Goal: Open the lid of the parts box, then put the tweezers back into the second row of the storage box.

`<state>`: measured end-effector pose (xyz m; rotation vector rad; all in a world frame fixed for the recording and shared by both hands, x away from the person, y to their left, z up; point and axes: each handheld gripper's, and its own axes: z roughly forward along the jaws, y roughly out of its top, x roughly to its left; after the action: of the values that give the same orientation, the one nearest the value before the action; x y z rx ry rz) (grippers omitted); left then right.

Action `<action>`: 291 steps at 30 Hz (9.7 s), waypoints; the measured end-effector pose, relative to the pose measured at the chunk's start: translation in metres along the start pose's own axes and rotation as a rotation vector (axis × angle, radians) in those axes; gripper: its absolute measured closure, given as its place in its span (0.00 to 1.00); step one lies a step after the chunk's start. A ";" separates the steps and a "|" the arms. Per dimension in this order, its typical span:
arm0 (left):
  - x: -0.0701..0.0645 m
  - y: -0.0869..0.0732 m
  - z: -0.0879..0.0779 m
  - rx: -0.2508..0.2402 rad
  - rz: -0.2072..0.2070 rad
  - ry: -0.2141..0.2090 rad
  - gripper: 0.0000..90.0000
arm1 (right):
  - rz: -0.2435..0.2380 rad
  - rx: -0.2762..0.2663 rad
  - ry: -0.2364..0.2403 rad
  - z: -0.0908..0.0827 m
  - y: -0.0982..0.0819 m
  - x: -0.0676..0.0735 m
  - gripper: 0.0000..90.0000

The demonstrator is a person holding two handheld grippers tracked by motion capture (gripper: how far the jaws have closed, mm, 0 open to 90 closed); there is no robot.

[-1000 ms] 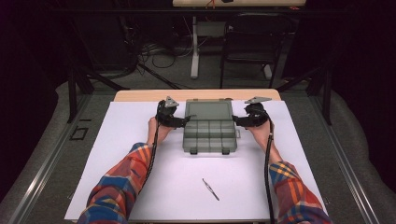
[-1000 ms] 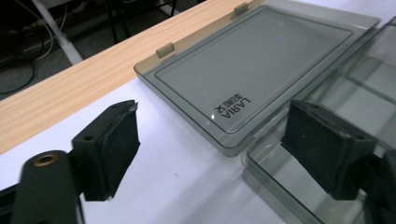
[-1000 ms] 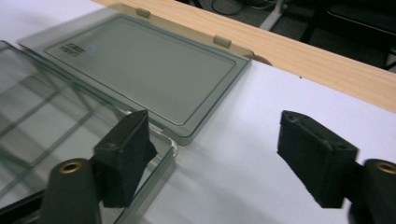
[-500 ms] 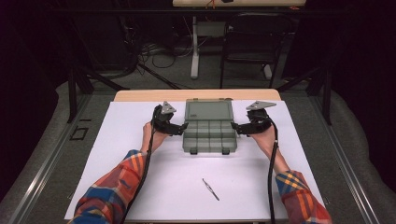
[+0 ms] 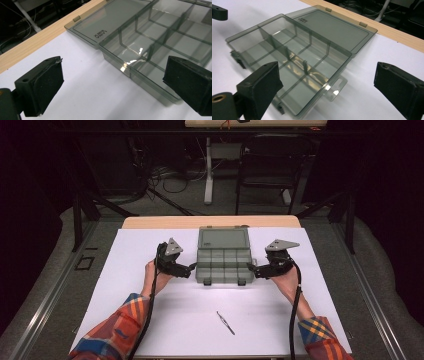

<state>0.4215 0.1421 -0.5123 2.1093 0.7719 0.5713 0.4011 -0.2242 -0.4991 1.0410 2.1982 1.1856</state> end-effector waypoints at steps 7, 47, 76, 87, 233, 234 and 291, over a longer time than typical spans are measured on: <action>-0.009 -0.016 -0.012 0.004 -0.007 0.002 0.00 | -0.015 0.004 0.021 -0.007 -0.014 0.015 0.04; -0.059 -0.074 -0.059 -0.026 -0.001 0.059 0.00 | -0.050 0.017 0.061 -0.030 -0.046 0.063 0.03; -0.062 -0.074 -0.059 -0.024 0.004 0.057 0.00 | -0.082 0.012 0.066 -0.032 -0.049 0.072 0.00; -0.061 -0.074 -0.060 -0.028 -0.001 0.055 0.00 | -0.079 0.010 0.069 -0.034 -0.047 0.074 0.00; -0.073 -0.078 -0.067 -0.060 0.023 0.042 0.00 | -0.124 0.196 0.174 -0.026 -0.043 0.134 0.94; -0.073 -0.078 -0.067 -0.063 0.020 0.042 0.00 | -0.121 0.189 0.171 -0.026 -0.043 0.133 0.94; -0.075 -0.078 -0.066 -0.057 0.029 0.044 0.00 | -0.131 0.159 0.060 -0.036 -0.016 0.089 0.94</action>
<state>0.3020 0.1639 -0.5472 2.0642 0.7416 0.6499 0.3151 -0.1785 -0.4951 0.9162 2.3998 1.0114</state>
